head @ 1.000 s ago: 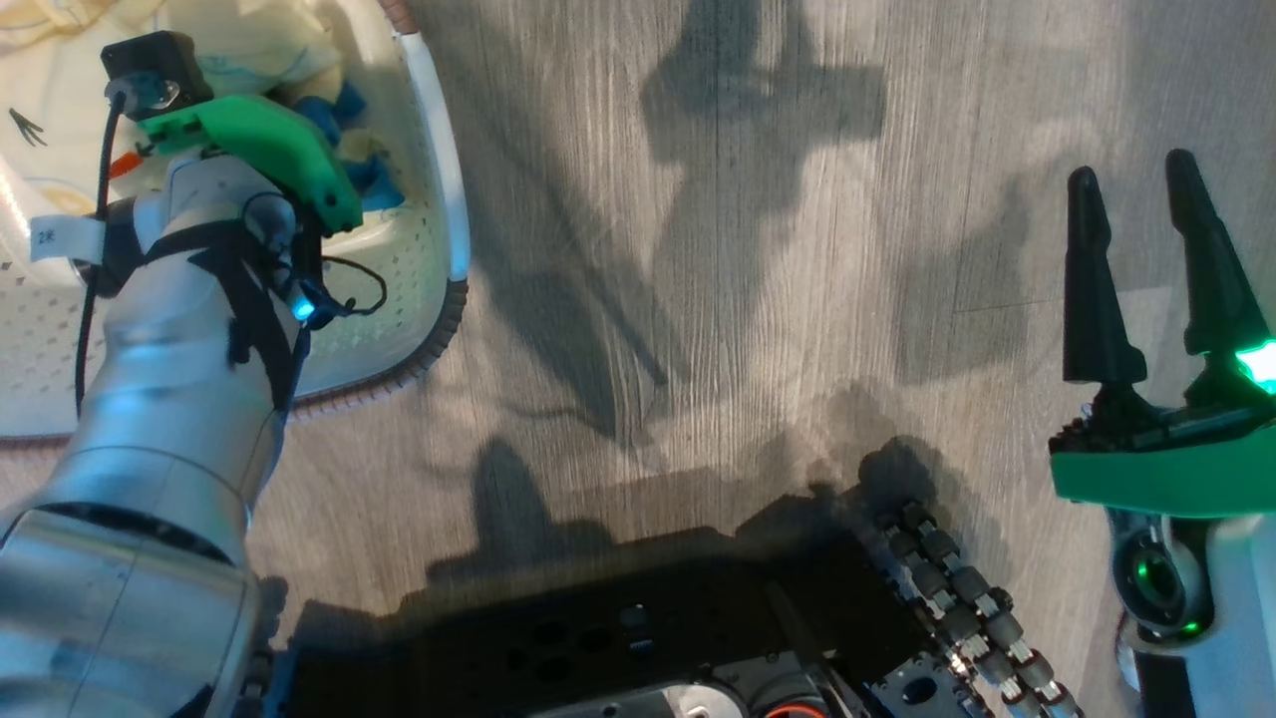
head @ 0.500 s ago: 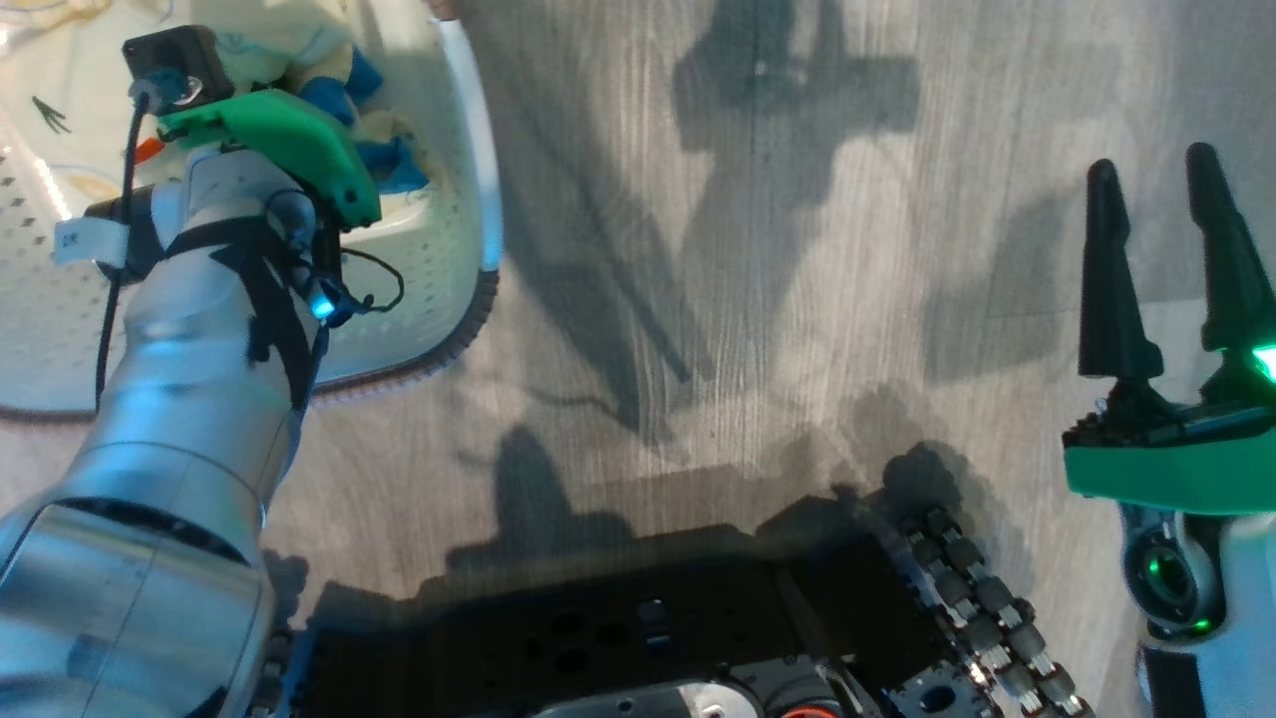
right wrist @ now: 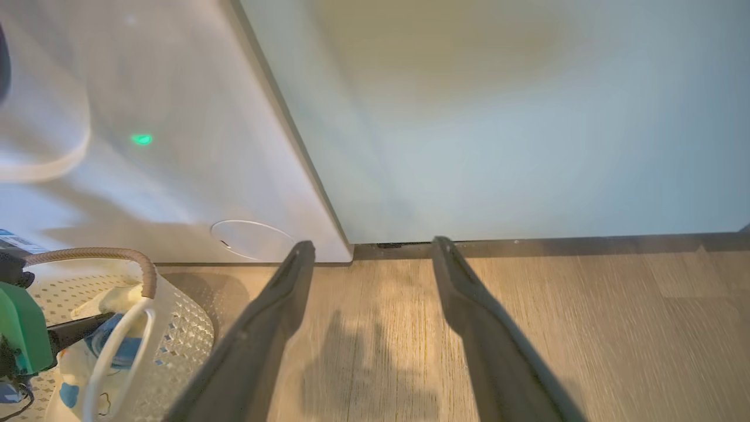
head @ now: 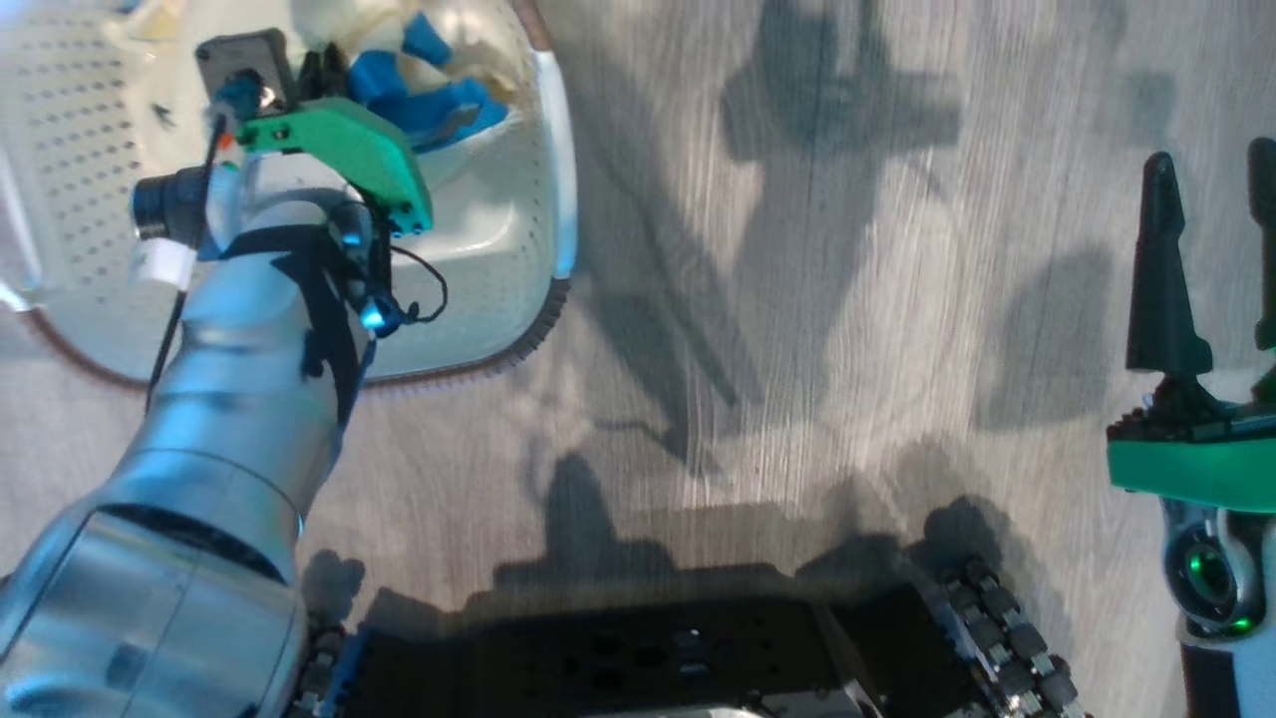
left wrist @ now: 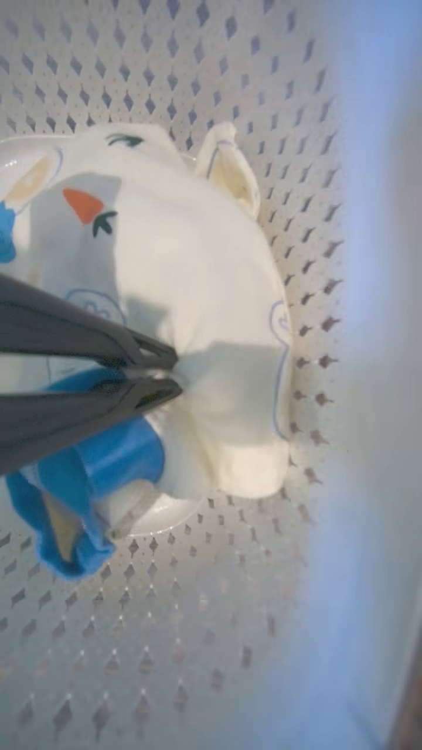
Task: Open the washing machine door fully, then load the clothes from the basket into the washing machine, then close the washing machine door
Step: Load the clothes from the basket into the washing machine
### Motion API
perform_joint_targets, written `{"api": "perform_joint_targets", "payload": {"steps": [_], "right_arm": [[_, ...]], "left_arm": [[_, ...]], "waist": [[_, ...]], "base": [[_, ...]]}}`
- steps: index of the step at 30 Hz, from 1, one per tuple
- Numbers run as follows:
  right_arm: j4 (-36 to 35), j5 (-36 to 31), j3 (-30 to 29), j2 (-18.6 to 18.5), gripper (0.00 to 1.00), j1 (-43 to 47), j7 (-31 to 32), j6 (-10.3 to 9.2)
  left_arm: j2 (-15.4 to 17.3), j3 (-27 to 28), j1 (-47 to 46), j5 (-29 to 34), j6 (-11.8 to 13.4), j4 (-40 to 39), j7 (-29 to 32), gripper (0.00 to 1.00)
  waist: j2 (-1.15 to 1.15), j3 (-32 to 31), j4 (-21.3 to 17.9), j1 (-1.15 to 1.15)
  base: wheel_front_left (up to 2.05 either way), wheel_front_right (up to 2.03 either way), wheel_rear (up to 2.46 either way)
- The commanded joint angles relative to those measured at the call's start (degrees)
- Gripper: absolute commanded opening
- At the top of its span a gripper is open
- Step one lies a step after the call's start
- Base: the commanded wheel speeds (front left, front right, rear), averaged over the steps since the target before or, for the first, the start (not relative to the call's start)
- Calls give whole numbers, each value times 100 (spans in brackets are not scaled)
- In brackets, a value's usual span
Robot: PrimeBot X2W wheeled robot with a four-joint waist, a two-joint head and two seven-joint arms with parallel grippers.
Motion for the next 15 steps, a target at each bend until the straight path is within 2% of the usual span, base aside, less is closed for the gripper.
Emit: {"api": "perform_joint_targets", "payload": {"steps": [1, 8, 15], "right_arm": [[-122, -52, 54, -106, 100, 334, -37, -16], [-57, -109, -49, -169, 100, 435, -37, -16], [106, -164, -106, -240, 100, 550, -37, -16]], "left_arm": [[132, 111, 274, 74, 85, -266, -77, 0], [188, 370, 863, 406, 340, -1319, -80, 0], [161, 678, 1603, 868, 476, -2349, -81, 0]], "waist": [[0, -178, 115, 0], [0, -610, 237, 0], [0, -1186, 355, 0]], "base": [[0, 0, 0], [0, 0, 0], [0, 0, 0]]}}
